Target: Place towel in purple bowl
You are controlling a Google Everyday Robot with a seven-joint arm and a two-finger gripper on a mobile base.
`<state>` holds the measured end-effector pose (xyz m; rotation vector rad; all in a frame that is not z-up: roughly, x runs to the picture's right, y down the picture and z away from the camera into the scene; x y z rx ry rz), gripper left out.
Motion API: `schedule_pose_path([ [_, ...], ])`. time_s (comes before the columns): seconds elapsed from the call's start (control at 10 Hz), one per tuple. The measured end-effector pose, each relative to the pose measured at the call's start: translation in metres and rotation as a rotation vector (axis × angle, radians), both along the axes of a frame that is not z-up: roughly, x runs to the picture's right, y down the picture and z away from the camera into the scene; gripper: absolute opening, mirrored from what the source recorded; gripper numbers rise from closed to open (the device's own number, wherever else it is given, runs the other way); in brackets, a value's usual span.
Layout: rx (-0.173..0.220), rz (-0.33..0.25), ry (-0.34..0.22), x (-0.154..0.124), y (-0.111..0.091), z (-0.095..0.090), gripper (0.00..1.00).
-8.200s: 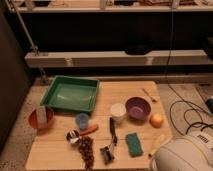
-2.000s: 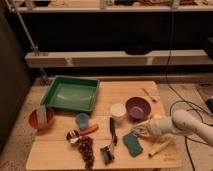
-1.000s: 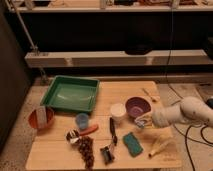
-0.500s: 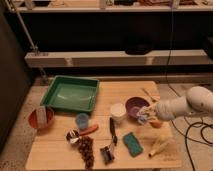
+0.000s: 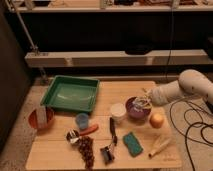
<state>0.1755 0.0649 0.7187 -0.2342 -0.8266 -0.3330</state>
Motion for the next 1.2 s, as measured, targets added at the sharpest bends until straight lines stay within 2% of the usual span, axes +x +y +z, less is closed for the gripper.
schedule_pose_path([
  [0.5, -0.02, 0.047, 0.114, 0.036, 0.003, 0.022, 0.0],
  [0.8, -0.03, 0.039, 0.164, 0.04, 0.006, 0.035, 0.0],
  [1.2, -0.063, 0.017, 0.232, 0.036, 0.018, 0.061, 0.0],
])
